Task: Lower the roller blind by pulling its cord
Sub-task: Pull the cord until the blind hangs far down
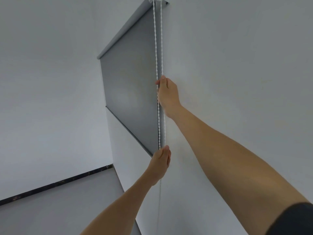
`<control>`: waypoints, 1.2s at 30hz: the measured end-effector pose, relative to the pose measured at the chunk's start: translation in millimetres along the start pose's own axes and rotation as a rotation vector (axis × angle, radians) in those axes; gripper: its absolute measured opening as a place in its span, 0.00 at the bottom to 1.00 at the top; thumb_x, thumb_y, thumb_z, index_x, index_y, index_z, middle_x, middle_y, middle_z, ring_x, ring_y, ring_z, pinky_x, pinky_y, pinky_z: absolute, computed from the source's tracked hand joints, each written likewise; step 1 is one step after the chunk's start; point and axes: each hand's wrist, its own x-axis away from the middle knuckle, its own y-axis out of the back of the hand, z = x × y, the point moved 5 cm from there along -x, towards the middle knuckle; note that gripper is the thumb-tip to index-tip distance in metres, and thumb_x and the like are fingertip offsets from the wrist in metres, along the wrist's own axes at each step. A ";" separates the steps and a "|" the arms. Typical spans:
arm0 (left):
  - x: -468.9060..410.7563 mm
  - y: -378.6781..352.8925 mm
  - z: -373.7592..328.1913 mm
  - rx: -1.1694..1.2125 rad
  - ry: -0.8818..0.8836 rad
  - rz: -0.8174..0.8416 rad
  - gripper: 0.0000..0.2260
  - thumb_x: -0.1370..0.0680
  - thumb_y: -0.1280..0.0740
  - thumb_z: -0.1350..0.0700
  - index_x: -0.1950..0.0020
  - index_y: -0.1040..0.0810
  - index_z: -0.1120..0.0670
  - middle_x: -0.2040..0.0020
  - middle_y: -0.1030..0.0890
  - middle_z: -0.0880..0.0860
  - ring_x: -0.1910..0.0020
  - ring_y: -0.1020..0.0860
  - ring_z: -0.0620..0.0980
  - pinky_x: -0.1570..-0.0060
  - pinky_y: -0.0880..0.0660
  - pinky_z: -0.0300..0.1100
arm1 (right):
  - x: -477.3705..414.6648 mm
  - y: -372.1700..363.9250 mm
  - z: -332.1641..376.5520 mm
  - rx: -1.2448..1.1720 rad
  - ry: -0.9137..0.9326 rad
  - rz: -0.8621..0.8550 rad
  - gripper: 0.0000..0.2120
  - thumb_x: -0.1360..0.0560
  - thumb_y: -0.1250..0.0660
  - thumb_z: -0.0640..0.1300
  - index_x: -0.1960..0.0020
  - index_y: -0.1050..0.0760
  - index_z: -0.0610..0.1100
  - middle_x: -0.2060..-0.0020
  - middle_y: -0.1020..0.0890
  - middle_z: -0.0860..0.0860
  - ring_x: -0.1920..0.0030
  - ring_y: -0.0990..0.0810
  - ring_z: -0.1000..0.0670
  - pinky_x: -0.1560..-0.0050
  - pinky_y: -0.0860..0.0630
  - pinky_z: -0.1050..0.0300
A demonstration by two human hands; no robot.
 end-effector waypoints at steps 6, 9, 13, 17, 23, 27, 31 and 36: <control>-7.4 14.0 10.9 0.136 0.116 0.058 0.28 0.16 0.51 0.37 0.51 0.22 0.57 0.61 0.20 0.53 0.60 0.21 0.50 0.55 0.26 0.45 | 12.6 3.9 -7.7 0.106 0.113 -0.052 0.18 0.14 0.50 0.48 0.58 0.29 0.49 0.66 0.26 0.54 0.66 0.29 0.53 0.58 0.29 0.55; -22.6 30.9 -8.0 0.204 0.108 -0.025 0.29 0.17 0.51 0.37 0.47 0.20 0.58 0.55 0.16 0.56 0.53 0.18 0.55 0.50 0.23 0.47 | 23.3 5.7 -17.8 0.129 0.112 -0.028 0.18 0.14 0.51 0.49 0.57 0.29 0.48 0.66 0.26 0.54 0.65 0.28 0.54 0.57 0.30 0.57; -45.4 48.8 -59.4 0.197 0.008 -0.073 0.30 0.16 0.53 0.38 0.44 0.20 0.58 0.50 0.15 0.59 0.49 0.18 0.57 0.42 0.21 0.51 | 39.7 9.8 -35.8 0.173 0.108 -0.034 0.18 0.14 0.51 0.50 0.57 0.29 0.49 0.64 0.25 0.54 0.63 0.26 0.54 0.57 0.30 0.59; -68.1 62.0 -113.9 0.233 -0.083 -0.126 0.28 0.14 0.51 0.41 0.36 0.22 0.61 0.42 0.16 0.61 0.44 0.17 0.57 0.44 0.20 0.49 | 59.1 9.7 -56.3 0.188 0.083 0.010 0.17 0.13 0.51 0.50 0.55 0.28 0.47 0.62 0.21 0.54 0.61 0.23 0.57 0.59 0.27 0.61; -89.4 66.4 -177.4 0.282 -0.194 -0.123 0.20 0.15 0.46 0.44 0.44 0.22 0.56 0.54 0.14 0.54 0.58 0.14 0.49 0.59 0.19 0.40 | 91.5 12.1 -88.4 0.222 0.028 0.044 0.19 0.14 0.51 0.52 0.58 0.31 0.48 0.68 0.28 0.55 0.71 0.31 0.59 0.67 0.32 0.64; -103.2 59.6 -208.0 0.315 -0.228 -0.117 0.16 0.15 0.43 0.45 0.45 0.23 0.55 0.58 0.15 0.52 0.62 0.15 0.48 0.61 0.19 0.40 | 112.4 12.0 -108.2 0.245 -0.030 0.081 0.18 0.14 0.51 0.53 0.59 0.32 0.50 0.71 0.30 0.55 0.74 0.33 0.58 0.70 0.33 0.64; -109.0 55.3 -224.3 0.307 -0.219 -0.189 0.16 0.14 0.45 0.45 0.43 0.24 0.55 0.61 0.23 0.50 0.71 0.26 0.43 0.69 0.28 0.36 | 147.3 10.1 -140.1 0.322 -0.056 0.180 0.16 0.14 0.48 0.48 0.59 0.32 0.48 0.73 0.31 0.57 0.75 0.34 0.57 0.71 0.35 0.64; -102.0 46.3 -215.0 0.239 -0.240 -0.252 0.17 0.13 0.48 0.50 0.57 0.28 0.53 0.68 0.34 0.49 0.80 0.38 0.41 0.78 0.41 0.35 | 163.5 13.9 -153.8 0.320 -0.083 0.268 0.17 0.15 0.49 0.52 0.60 0.33 0.48 0.74 0.31 0.57 0.74 0.36 0.57 0.69 0.37 0.63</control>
